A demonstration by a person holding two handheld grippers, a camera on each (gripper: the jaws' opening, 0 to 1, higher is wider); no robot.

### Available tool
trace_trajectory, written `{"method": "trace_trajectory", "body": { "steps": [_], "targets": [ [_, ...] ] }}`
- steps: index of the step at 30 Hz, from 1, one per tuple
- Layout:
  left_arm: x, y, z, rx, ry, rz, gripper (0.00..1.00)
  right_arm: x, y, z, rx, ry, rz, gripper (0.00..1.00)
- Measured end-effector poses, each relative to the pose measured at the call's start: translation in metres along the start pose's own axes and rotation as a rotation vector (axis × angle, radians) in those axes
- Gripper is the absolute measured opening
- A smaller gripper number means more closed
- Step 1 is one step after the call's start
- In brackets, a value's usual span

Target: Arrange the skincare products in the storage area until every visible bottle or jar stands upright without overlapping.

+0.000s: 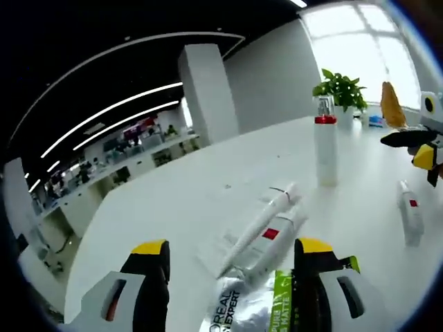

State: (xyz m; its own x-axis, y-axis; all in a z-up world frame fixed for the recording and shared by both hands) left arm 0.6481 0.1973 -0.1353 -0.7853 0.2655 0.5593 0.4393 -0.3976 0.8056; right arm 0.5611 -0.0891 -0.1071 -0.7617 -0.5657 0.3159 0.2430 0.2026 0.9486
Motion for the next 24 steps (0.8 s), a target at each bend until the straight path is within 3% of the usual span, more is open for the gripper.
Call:
{"method": "trace_trajectory", "body": {
  "steps": [8,10,17,21,24],
  "targets": [
    [-0.015,-0.006,-0.023,-0.081,-0.09,0.025,0.73,-0.001,-0.012,-0.002,-0.038,0.021,0.004,0.48],
    [-0.02,-0.012,-0.025,-0.098,-0.092,0.077,0.72,-0.001,-0.015,0.001,-0.053,0.049,0.013,0.46],
    [-0.03,-0.01,-0.024,-0.114,-0.073,0.075,0.59,0.001,-0.016,0.007,-0.054,0.068,0.015,0.41],
    [-0.033,-0.01,-0.028,-0.106,-0.086,0.08,0.56,0.0,-0.018,0.005,-0.053,0.068,0.022,0.3],
    [-0.035,-0.01,-0.031,-0.096,-0.102,0.083,0.54,0.002,-0.018,0.006,-0.07,0.078,0.011,0.32]
  ]
}}
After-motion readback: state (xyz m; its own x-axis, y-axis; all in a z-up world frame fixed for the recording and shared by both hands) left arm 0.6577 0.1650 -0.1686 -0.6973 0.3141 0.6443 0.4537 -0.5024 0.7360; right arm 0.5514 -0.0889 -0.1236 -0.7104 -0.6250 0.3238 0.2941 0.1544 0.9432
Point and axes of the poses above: the point that each gripper's makers call its tool centre point, and the gripper's own axes: x roughly backward along the fingers, z roughly to its left, y roughly out of its top, the point moved 7 cm from there along x, roughly backward along the fingers, and after that the axes turned 11 degrees about z, right-handed, at the moved point
